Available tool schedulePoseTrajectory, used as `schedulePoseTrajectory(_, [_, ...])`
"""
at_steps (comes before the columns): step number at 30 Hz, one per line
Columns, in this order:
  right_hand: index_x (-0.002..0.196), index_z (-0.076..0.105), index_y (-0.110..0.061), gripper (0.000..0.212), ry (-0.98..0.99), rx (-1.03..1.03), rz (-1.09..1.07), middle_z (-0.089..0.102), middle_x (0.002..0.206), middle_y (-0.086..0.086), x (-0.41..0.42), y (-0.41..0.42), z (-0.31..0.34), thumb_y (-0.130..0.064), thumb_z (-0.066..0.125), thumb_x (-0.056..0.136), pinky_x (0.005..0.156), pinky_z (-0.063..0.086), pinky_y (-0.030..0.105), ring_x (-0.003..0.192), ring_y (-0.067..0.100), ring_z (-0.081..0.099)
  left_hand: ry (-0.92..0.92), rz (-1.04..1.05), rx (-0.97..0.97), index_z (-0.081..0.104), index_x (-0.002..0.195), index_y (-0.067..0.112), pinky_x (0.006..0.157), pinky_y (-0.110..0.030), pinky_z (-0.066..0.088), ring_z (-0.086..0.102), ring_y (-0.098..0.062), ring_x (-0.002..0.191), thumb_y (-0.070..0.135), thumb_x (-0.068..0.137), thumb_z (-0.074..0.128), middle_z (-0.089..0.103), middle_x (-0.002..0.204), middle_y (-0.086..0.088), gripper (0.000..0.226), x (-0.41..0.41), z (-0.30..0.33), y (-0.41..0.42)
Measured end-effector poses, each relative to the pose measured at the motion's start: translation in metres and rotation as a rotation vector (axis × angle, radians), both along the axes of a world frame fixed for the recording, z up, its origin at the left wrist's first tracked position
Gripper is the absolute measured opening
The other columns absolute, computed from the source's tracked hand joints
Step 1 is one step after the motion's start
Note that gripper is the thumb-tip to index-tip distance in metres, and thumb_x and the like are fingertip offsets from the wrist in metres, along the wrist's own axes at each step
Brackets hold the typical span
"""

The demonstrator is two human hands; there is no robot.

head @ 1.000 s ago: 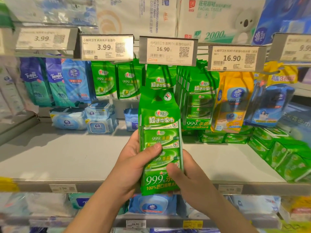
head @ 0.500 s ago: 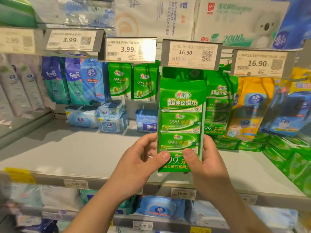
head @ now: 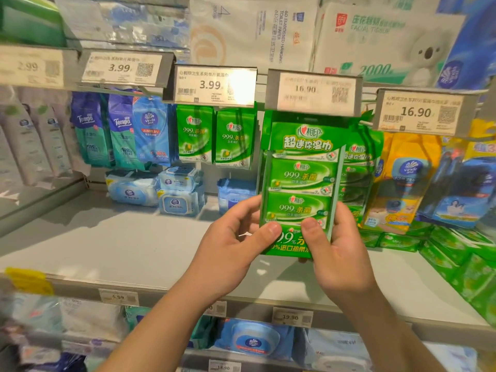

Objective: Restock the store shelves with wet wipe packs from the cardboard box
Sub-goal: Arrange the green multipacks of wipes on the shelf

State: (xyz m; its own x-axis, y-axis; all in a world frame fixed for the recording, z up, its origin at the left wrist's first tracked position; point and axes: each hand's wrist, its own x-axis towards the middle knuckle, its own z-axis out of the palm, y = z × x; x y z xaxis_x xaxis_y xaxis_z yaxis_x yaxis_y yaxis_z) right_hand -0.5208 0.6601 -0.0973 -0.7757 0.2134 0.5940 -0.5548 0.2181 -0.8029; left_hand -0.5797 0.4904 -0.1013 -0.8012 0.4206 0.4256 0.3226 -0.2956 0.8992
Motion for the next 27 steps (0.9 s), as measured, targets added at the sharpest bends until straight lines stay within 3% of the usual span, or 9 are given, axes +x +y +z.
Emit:
schedulePoseTrajectory(2, [0.13, 0.055, -0.03, 0.051, -0.022, 0.009, -0.001, 0.072, 0.125, -0.003, -0.002, 0.001, -0.001, -0.059, 0.066, 0.089, 0.092, 0.058, 0.045, 0.114, 0.02, 0.07, -0.008, -0.005, -0.002, 0.064, 0.134, 0.024, 0.102, -0.063, 0.05, 0.058, -0.049, 0.119, 0.038, 0.084, 0.074, 0.072, 0.124, -0.008, 0.053, -0.001, -0.003, 0.002])
schedulePoseTrajectory(4, [0.127, 0.056, -0.027, 0.045, -0.057, 0.018, -0.01, 0.074, 0.119, -0.005, -0.002, 0.002, -0.001, -0.053, 0.065, 0.091, 0.078, 0.06, 0.035, 0.104, 0.016, 0.073, -0.024, -0.001, -0.012, 0.063, 0.134, 0.022, 0.1, -0.057, 0.053, 0.064, -0.043, 0.116, 0.039, 0.083, 0.074, 0.073, 0.122, -0.006, 0.055, -0.001, -0.006, 0.003])
schedulePoseTrajectory(6, [0.122, 0.058, -0.026, 0.037, -0.098, -0.003, -0.014, 0.076, 0.108, -0.007, -0.004, 0.004, -0.002, -0.044, 0.062, 0.09, 0.058, 0.056, 0.025, 0.086, 0.012, 0.075, -0.038, 0.0, -0.012, 0.063, 0.133, 0.02, 0.093, -0.042, 0.058, 0.07, -0.03, 0.109, 0.038, 0.083, 0.074, 0.075, 0.119, -0.006, 0.053, -0.003, -0.007, 0.004])
schedulePoseTrajectory(8, [0.119, 0.058, -0.027, 0.036, -0.13, -0.018, -0.031, 0.076, 0.103, -0.008, -0.007, 0.005, -0.003, -0.045, 0.061, 0.088, 0.051, 0.053, 0.024, 0.078, 0.011, 0.074, -0.044, -0.003, -0.01, 0.063, 0.131, 0.019, 0.086, -0.031, 0.057, 0.072, -0.02, 0.103, 0.03, 0.088, 0.072, 0.075, 0.117, -0.006, 0.045, -0.004, -0.007, 0.006])
schedulePoseTrajectory(12, [0.118, 0.058, -0.025, 0.045, -0.159, -0.056, -0.058, 0.076, 0.096, -0.012, -0.017, 0.005, -0.003, -0.053, 0.063, 0.083, 0.05, 0.052, 0.023, 0.075, 0.009, 0.074, -0.053, -0.005, -0.006, 0.063, 0.13, 0.014, 0.081, -0.024, 0.055, 0.072, -0.015, 0.099, 0.023, 0.09, 0.068, 0.076, 0.115, -0.008, 0.041, -0.01, -0.006, 0.01])
schedulePoseTrajectory(16, [0.117, 0.057, -0.025, 0.048, -0.175, -0.059, -0.048, 0.076, 0.095, -0.009, -0.027, 0.006, -0.002, -0.051, 0.063, 0.078, 0.052, 0.055, 0.028, 0.077, 0.012, 0.074, -0.053, -0.001, -0.015, 0.063, 0.131, 0.014, 0.091, -0.029, 0.057, 0.072, -0.016, 0.103, 0.024, 0.092, 0.067, 0.076, 0.116, -0.007, 0.04, -0.018, -0.004, 0.012])
schedulePoseTrajectory(20, [0.114, 0.056, -0.028, 0.042, -0.18, -0.087, -0.055, 0.077, 0.096, -0.005, -0.042, 0.007, -0.003, -0.049, 0.066, 0.079, 0.06, 0.06, 0.036, 0.082, 0.02, 0.076, -0.05, 0.036, -0.082, 0.066, 0.128, 0.019, 0.077, -0.018, 0.052, 0.07, -0.01, 0.097, 0.023, 0.098, 0.063, 0.076, 0.112, -0.003, 0.031, -0.028, 0.0, 0.015])
schedulePoseTrajectory(24, [0.11, 0.057, -0.027, 0.035, -0.194, -0.097, -0.082, 0.077, 0.097, -0.006, -0.056, 0.008, -0.012, -0.046, 0.068, 0.083, 0.06, 0.056, 0.028, 0.085, 0.02, 0.074, -0.047, 0.105, -0.15, 0.068, 0.128, 0.029, 0.084, -0.031, 0.052, 0.069, -0.018, 0.096, 0.026, 0.101, 0.062, 0.076, 0.112, -0.006, 0.028, -0.042, -0.005, 0.021])
schedulePoseTrajectory(27, [0.112, 0.059, -0.023, 0.045, -0.219, -0.113, -0.087, 0.077, 0.1, -0.006, -0.061, 0.011, -0.018, -0.05, 0.068, 0.077, 0.062, 0.059, 0.028, 0.093, 0.018, 0.075, -0.055, 0.14, -0.171, 0.066, 0.131, 0.033, 0.094, -0.041, 0.054, 0.071, -0.029, 0.101, 0.03, 0.098, 0.062, 0.078, 0.11, -0.002, 0.034, -0.047, -0.011, 0.025])
